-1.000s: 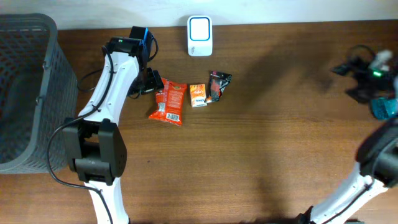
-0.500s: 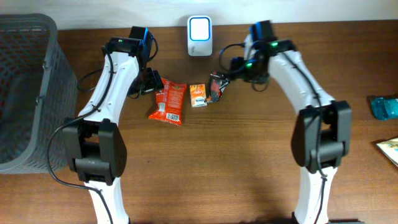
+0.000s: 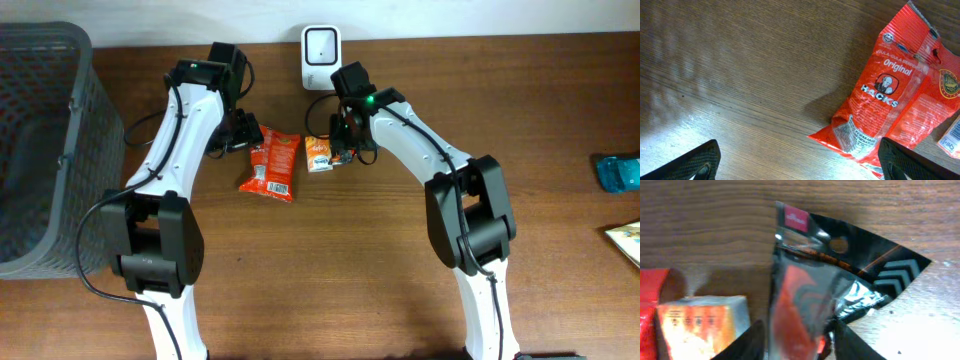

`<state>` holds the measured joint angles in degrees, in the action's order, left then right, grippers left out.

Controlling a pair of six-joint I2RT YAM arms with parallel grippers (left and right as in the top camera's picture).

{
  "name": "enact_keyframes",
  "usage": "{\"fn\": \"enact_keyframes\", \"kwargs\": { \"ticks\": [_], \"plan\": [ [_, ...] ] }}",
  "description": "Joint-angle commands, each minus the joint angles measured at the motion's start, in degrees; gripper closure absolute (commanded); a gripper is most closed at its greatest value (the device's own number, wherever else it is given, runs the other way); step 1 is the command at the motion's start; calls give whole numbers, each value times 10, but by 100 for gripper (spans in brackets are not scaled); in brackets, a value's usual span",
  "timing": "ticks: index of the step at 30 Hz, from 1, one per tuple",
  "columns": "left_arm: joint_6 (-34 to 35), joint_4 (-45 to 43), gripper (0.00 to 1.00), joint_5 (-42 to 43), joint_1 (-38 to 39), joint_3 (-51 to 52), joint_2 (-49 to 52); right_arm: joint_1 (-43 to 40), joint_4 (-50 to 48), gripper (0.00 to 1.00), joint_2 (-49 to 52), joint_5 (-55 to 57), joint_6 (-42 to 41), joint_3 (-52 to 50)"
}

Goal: Scan the item barcode
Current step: 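Grasp the black hex wrench pack with the right gripper, then hold the hex wrench pack in front of the white scanner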

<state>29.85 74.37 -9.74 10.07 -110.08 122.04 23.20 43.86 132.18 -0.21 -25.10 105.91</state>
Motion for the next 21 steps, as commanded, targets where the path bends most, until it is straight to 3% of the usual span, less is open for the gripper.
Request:
{"fn": "enact_keyframes", "kwargs": {
  "ticks": [1, 4, 8, 14, 21],
  "plan": [
    [5, 1, 1, -8, 0, 2, -10, 0, 11, 64, 7, 29, -9, 1],
    [5, 1, 1, -8, 0, 2, -10, 0, 14, 83, 7, 28, -9, 1],
    [5, 1, 1, -8, 0, 2, -10, -1, 37, 96, 3, 28, -9, 18],
    [5, 1, 1, -8, 0, 2, -10, -1, 103, 96, -3, -10, -9, 76],
    [5, 1, 1, -8, 0, 2, -10, -49, 140, 96, -4, -311, -7, 150]
  ]
}}
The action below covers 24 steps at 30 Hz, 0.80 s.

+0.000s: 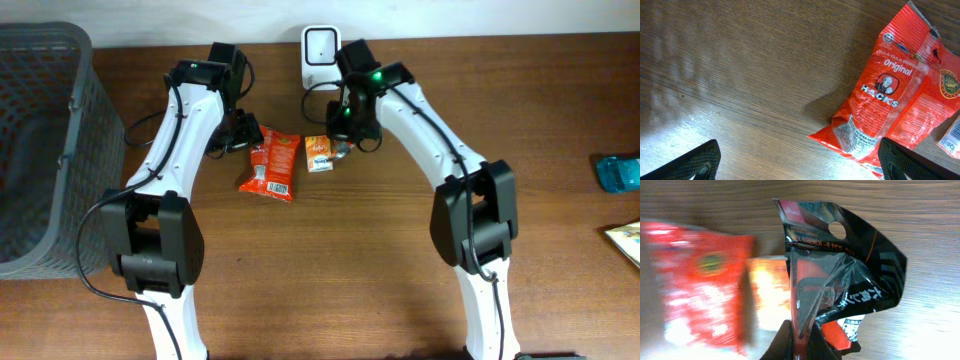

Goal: Scan the item barcode
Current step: 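Hold the hex wrench pack in front of the white scanner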

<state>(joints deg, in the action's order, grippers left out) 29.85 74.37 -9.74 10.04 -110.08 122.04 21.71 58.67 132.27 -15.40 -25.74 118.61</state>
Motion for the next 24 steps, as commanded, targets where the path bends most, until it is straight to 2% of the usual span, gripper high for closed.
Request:
{"fn": "enact_keyframes", "kwargs": {
  "ticks": [1, 2, 5, 9, 17, 21, 24],
  "plan": [
    [5, 1, 1, -8, 0, 2, -10, -50, -21, 96, -5, -207, 0, 23],
    [5, 1, 1, -8, 0, 2, -10, -72, -46, 96, -4, -247, -1, 23],
    [5, 1, 1, -8, 0, 2, -10, -99, -125, 96, -4, -251, -1, 23],
    [5, 1, 1, -8, 0, 2, -10, -94, -265, 96, -3, -238, -1, 23],
    [5, 1, 1, -8, 0, 2, -10, -21, -428, 96, 31, -8, -3, 22],
    [5, 1, 1, -8, 0, 2, -10, 4, -440, 96, 55, 98, -3, 22],
    [5, 1, 1, -8, 0, 2, -10, 3, -442, 96, 70, 112, -11, 22]
  ]
}}
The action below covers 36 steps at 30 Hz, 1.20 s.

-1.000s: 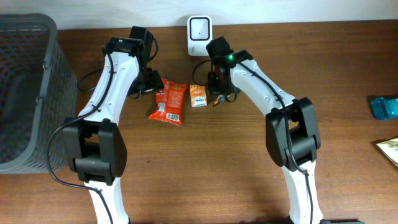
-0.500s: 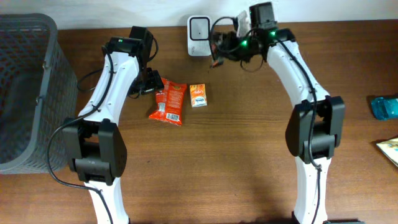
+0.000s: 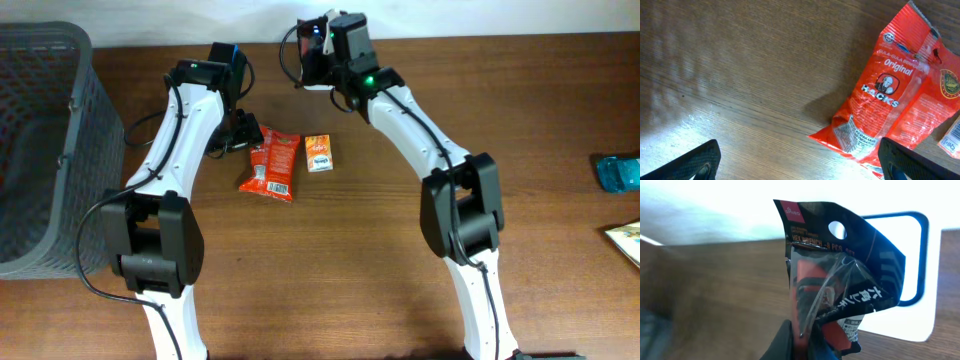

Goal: Scan the item barcode
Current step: 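Hold the hex wrench pack in front of the white scanner, then carry the hex wrench pack to the right edge and release it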

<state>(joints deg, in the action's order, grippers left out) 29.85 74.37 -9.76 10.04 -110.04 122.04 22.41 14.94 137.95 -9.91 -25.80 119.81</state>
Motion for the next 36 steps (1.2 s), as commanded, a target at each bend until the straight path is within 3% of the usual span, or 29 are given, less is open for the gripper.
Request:
{"fn": "enact_keyframes", "kwargs": {
  "ticks": [1, 11, 15, 24, 28, 34, 36],
  "plan": [
    [5, 1, 1, -7, 0, 1, -10, -7, -4, 96, 18, 56, -17, 10],
    [5, 1, 1, -7, 0, 1, -10, -40, -5, 96, 0, 11, -19, 21],
    [5, 1, 1, -7, 0, 1, -10, -83, 57, 96, -57, 8, -19, 21],
    [5, 1, 1, -7, 0, 1, -10, -297, 323, 96, -105, 68, -38, 20],
    [5, 1, 1, -7, 0, 1, -10, -419, 448, 96, -98, 175, -38, 5],
    [5, 1, 1, -7, 0, 1, -10, -558, 470, 95, -98, 211, -38, -52],
    [5, 1, 1, -7, 0, 1, -10, -587, 471, 89, -98, 212, -37, -60]
  ]
}}
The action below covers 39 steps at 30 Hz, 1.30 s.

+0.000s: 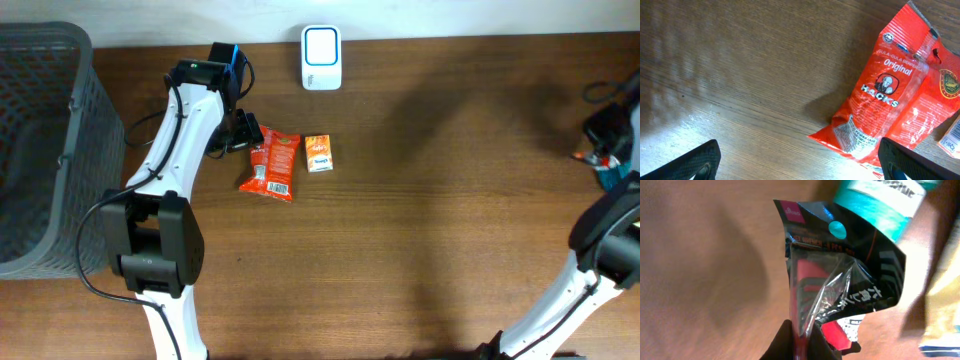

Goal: Scan the item barcode
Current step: 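Carry the hex wrench pack to the right edge and release it, then grasp the small orange snack packet with the right gripper and lift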

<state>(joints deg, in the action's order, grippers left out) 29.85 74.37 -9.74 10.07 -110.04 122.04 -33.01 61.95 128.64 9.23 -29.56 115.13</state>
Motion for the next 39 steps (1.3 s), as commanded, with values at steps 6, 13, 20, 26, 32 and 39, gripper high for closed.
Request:
{"fn": "enact_keyframes", "kwargs": {
  "ticks": [6, 13, 20, 26, 32, 39],
  "plan": [
    [5, 1, 1, -8, 0, 1, -10, -88, -7, 87, -4, 87, 3, -53],
    [5, 1, 1, -8, 0, 1, -10, -109, -7, 26, -4, 40, 23, -63],
    [5, 1, 1, -8, 0, 1, -10, -31, -9, 20, -41, -215, 95, -63],
    [5, 1, 1, -8, 0, 1, -10, 139, -8, 12, -33, -343, 292, -67],
    [5, 1, 1, -8, 0, 1, -10, 333, -30, 24, -11, -341, 292, -95],
    [5, 1, 1, -8, 0, 1, -10, 481, -105, 37, 19, -341, 250, -96]
  ]
}}
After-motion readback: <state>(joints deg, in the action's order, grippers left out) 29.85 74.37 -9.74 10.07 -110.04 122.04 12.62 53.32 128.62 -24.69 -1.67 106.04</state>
